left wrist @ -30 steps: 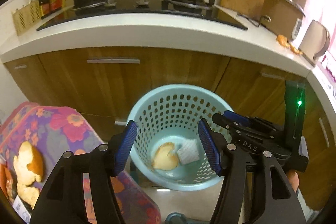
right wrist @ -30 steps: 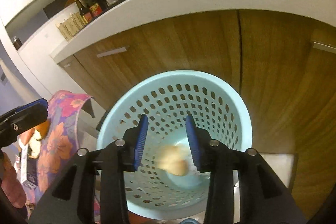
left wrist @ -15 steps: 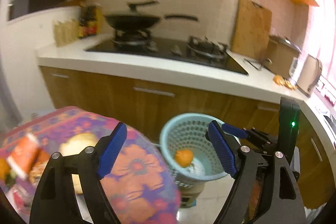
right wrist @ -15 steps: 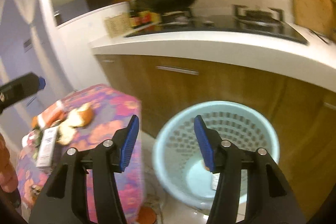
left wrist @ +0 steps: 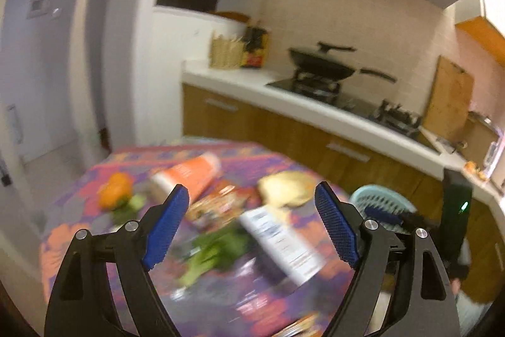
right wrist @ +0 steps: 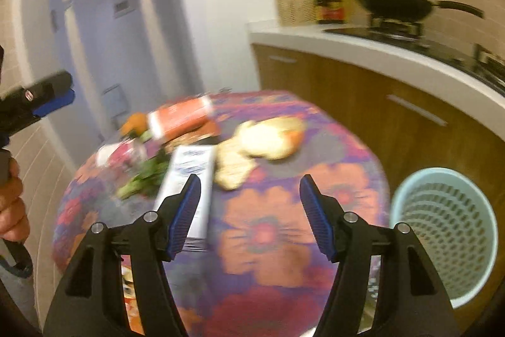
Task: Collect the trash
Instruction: 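Grasp the bok choy with the left tool while the right tool grasps the milk carton, then carry the bok choy and milk carton over the wastebasket and open both tools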
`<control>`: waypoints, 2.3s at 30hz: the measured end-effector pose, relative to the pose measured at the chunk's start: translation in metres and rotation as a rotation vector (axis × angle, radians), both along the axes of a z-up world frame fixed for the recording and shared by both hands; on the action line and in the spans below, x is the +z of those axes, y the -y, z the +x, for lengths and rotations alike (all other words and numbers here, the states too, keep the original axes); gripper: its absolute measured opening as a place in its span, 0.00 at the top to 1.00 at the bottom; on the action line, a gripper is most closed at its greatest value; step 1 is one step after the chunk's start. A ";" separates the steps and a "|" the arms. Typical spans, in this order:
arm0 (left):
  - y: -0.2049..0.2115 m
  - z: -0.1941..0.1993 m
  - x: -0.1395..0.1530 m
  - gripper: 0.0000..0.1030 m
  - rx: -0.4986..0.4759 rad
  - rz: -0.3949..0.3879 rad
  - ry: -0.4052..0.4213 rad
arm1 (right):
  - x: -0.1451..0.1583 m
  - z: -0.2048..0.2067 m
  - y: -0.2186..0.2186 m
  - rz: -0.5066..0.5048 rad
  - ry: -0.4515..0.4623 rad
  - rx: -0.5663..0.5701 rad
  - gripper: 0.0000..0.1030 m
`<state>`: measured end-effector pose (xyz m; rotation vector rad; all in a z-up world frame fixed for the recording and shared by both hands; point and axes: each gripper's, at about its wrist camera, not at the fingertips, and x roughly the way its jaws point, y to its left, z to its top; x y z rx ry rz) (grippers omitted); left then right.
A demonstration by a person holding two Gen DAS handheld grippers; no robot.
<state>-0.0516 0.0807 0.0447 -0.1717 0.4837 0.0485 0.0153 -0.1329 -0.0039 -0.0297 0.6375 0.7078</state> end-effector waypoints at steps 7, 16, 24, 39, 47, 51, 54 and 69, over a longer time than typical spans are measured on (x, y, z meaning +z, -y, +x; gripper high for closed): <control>-0.029 0.013 -0.063 0.25 -0.047 0.029 -0.166 | -0.019 -0.009 -0.052 -0.038 -0.028 0.045 0.40; -0.038 0.049 -0.111 0.38 -0.116 0.025 -0.302 | -0.037 -0.007 -0.071 -0.084 -0.077 0.063 0.37; -0.024 0.068 -0.122 0.45 -0.141 0.095 -0.372 | -0.042 -0.002 -0.082 -0.103 -0.136 0.089 0.35; -0.020 0.063 -0.115 0.77 -0.056 0.084 -0.367 | -0.047 0.005 -0.084 -0.163 -0.152 0.058 0.50; -0.010 0.044 -0.083 0.77 -0.077 0.050 -0.276 | -0.022 -0.003 -0.063 -0.102 -0.075 0.055 0.50; -0.001 0.040 -0.068 0.78 -0.092 0.051 -0.240 | -0.011 -0.002 -0.049 -0.072 -0.053 0.028 0.50; 0.006 0.040 -0.059 0.78 -0.111 0.046 -0.220 | -0.002 0.002 -0.033 -0.048 -0.035 -0.003 0.50; 0.076 0.075 -0.012 0.78 -0.246 0.103 -0.148 | 0.027 0.027 0.065 0.038 0.033 -0.201 0.50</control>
